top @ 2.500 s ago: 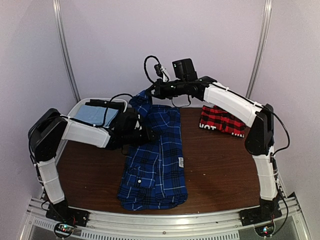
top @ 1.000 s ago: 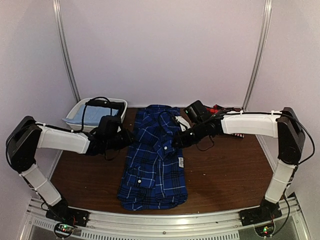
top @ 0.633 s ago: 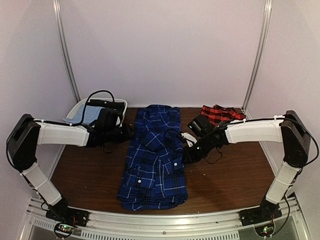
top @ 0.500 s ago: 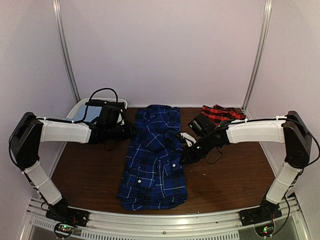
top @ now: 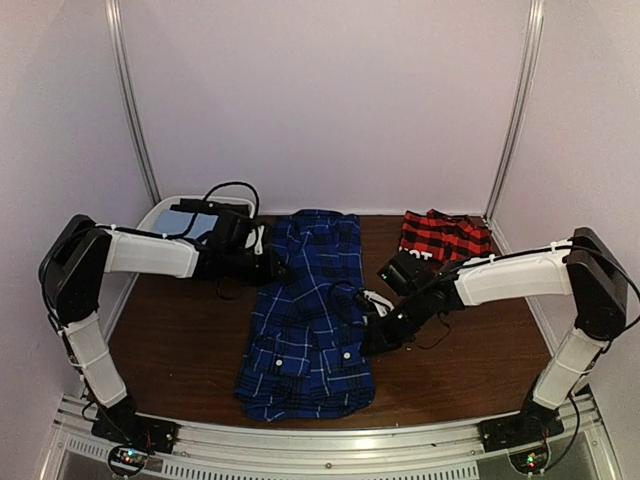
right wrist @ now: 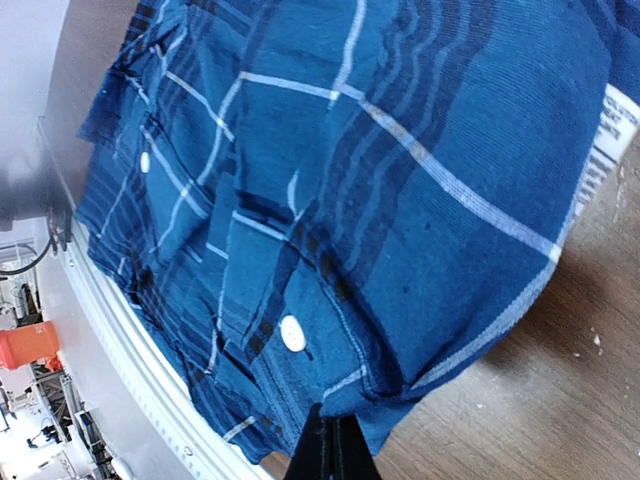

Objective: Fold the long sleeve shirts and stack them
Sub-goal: Fold the sleeve of the rectangle-folded shirt, then adjust the sleeve of the rectangle-folded shirt.

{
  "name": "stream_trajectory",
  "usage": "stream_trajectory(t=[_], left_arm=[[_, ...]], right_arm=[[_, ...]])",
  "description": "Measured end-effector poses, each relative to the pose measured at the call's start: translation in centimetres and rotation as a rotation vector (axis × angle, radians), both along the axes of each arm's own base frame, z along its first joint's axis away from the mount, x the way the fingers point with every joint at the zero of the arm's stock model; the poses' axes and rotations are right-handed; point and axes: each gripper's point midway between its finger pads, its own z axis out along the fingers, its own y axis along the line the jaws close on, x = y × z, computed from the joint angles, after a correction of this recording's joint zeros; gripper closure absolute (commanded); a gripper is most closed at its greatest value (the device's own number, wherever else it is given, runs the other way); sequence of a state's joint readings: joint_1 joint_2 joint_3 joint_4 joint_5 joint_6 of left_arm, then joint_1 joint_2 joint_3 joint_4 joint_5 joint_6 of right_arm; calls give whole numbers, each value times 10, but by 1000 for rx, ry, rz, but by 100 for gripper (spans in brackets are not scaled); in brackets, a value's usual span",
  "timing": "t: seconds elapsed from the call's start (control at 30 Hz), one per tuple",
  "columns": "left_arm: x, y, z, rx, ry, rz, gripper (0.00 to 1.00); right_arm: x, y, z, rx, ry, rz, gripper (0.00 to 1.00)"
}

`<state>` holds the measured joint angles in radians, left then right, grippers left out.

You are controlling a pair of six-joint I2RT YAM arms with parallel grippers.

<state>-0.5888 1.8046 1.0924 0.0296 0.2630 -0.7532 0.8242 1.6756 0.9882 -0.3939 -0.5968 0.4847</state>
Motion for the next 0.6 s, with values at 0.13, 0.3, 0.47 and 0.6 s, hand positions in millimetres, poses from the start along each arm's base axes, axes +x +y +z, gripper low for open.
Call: stream_trajectory(t=[0.13, 0.3, 0.47, 0.6], left_arm=[[-1, -5, -3, -3, 11, -31, 72], [-1, -9, -4, 1, 19, -52, 72], [3, -13, -2, 7, 24, -67, 72], [6, -17, 1, 6, 21, -77, 72]], right_arm=[[2, -7, -6, -49, -18, -31, 76], [11, -10, 2, -99, -95, -63, 66], [35, -9, 31, -128, -234, -127, 59], [46, 1, 51, -140, -335, -161, 58]])
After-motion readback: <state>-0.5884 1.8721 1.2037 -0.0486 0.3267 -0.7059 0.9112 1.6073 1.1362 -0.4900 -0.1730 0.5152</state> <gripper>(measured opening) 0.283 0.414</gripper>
